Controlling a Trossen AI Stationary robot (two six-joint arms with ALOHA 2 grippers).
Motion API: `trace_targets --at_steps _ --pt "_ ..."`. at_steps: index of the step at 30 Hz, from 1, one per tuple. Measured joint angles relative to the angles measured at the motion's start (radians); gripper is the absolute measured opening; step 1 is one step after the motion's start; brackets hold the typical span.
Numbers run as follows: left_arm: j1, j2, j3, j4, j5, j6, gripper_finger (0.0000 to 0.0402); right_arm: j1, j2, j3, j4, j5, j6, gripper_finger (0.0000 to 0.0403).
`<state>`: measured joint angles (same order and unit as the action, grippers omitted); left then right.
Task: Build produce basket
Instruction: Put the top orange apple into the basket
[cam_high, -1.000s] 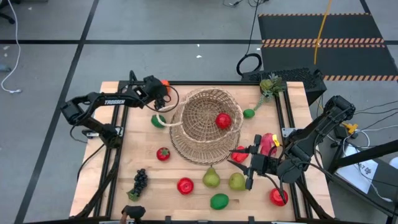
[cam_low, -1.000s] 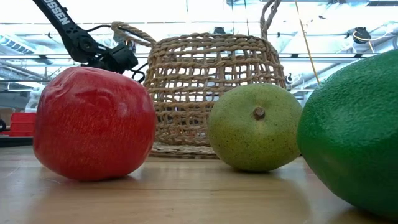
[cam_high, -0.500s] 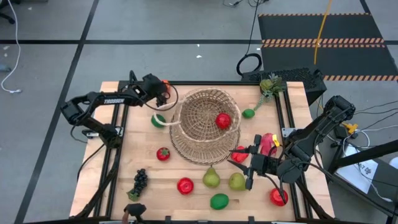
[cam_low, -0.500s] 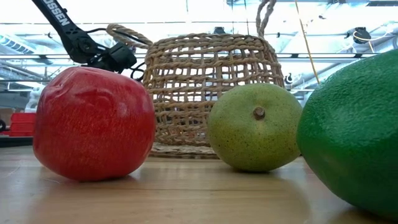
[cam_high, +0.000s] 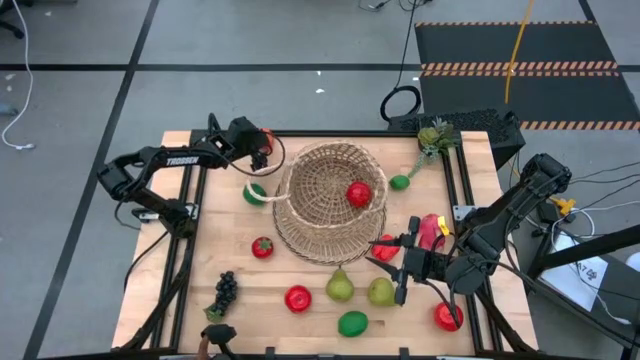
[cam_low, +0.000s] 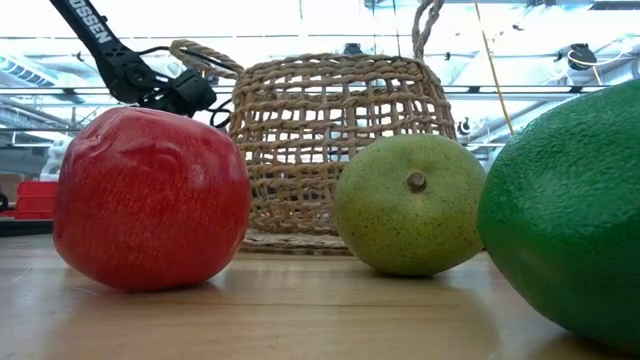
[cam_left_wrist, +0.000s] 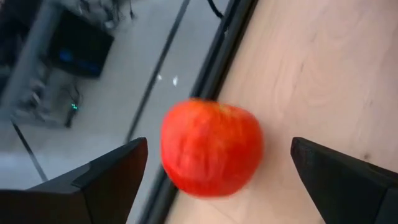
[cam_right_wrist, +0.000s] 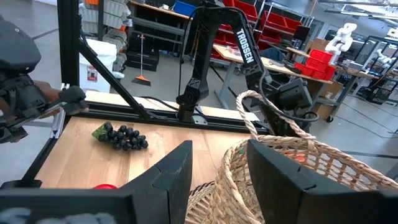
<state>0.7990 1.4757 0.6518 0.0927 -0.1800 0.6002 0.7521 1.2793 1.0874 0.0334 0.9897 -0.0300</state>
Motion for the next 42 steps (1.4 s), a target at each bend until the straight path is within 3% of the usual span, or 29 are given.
trace_targets --at_steps 9,19,29,35,42 --pt "-0.048 0.148 0.019 0.112 -0.135 -0.031 0.0397 0.0 0.0 0.0 0.0 0.0 -0.009 0.0148" --pt "-0.055 0.258 0.12 0.029 -0.215 -0.084 0.0396 0.0 0.0 0.0 -0.003 0.0 -0.012 0.0148" --pt "-0.062 0.256 0.123 0.021 -0.216 -0.082 0.0326 0.0 0.0 0.0 -0.009 0.0 -0.012 0.0148" --pt "-0.091 0.224 0.122 -0.01 -0.277 -0.08 0.0348 0.0 0.0 0.0 -0.008 0.0 -0.012 0.0148" --pt "-0.131 0.055 0.122 -0.109 -0.33 -0.085 0.0345 0.0 0.0 0.0 -0.008 0.0 -0.011 0.0148"
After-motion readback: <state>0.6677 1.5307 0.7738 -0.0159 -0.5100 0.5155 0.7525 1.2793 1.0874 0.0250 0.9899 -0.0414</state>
